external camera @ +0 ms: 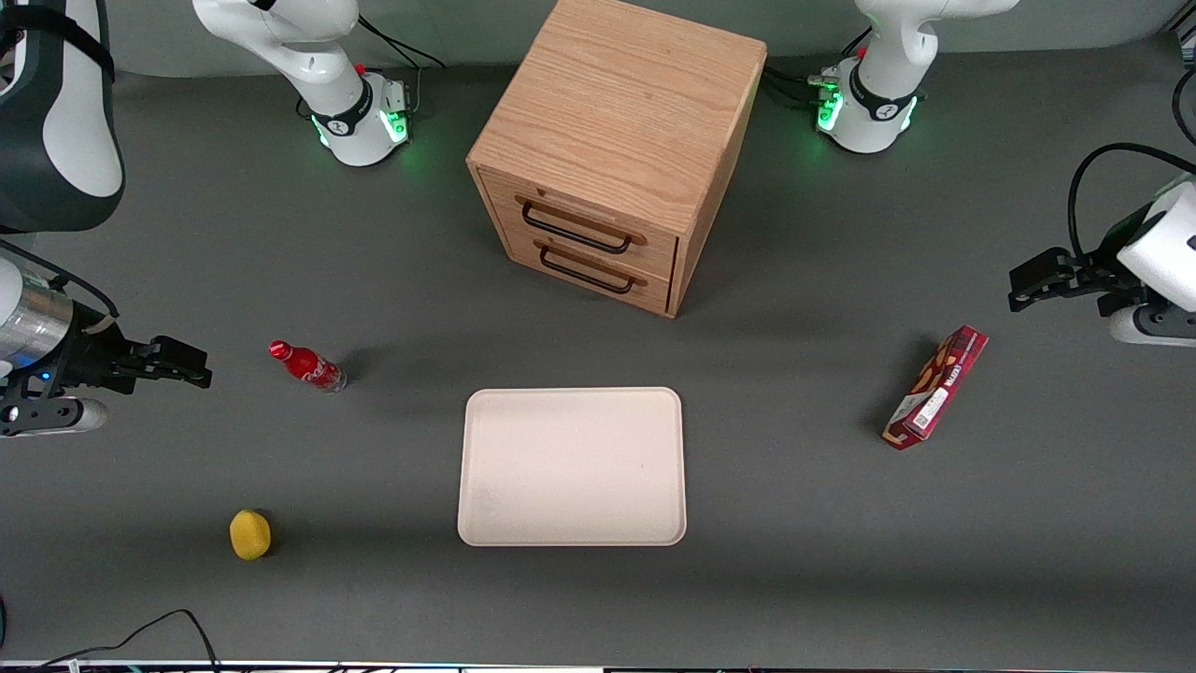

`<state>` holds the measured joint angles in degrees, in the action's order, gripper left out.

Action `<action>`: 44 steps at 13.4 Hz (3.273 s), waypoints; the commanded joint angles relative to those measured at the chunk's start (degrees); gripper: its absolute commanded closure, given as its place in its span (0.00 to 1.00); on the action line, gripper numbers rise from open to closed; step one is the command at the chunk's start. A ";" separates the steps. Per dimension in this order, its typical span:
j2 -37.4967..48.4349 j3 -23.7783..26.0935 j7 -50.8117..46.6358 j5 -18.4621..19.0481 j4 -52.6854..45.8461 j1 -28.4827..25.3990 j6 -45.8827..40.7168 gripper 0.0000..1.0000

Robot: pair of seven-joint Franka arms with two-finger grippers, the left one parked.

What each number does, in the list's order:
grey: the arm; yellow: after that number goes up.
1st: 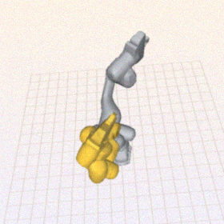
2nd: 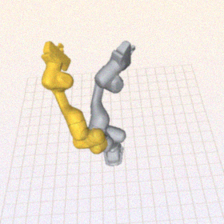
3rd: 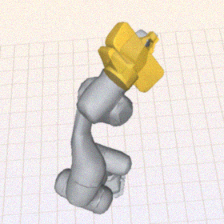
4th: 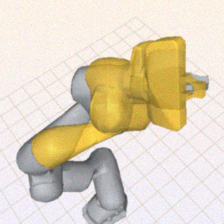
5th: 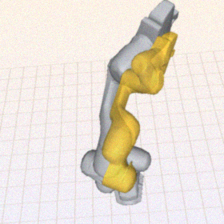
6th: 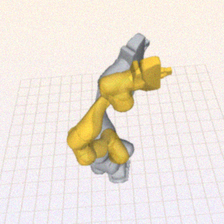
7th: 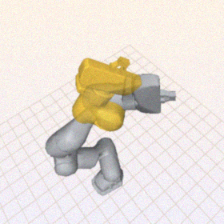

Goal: Place coke bottle on tray

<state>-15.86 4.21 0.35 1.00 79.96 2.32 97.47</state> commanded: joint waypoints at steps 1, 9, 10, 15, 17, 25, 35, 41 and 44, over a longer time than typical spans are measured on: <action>1.00 0.00 -1.14 -1.27 0.71 -0.03 -1.14 0.00; 0.48 -0.26 -1.06 -0.39 1.42 -0.03 -0.79 0.00; 0.48 -0.26 -1.06 -0.39 1.60 -0.03 -0.70 0.00; 0.13 -0.17 -1.06 -0.39 1.77 0.23 0.18 0.00; -0.22 -0.26 -1.06 -0.30 1.78 0.06 0.18 0.00; 3.72 -0.26 -1.14 -0.30 13.86 -0.12 10.68 0.00; 2.06 -0.08 -1.06 -0.30 30.06 -0.12 31.45 0.09; 7.24 0.18 -0.27 -0.30 39.38 -0.12 32.34 0.09; 9.88 0.18 -0.18 -0.30 43.86 0.40 32.95 0.09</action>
<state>-9.97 4.29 0.31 0.77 118.59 2.21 128.47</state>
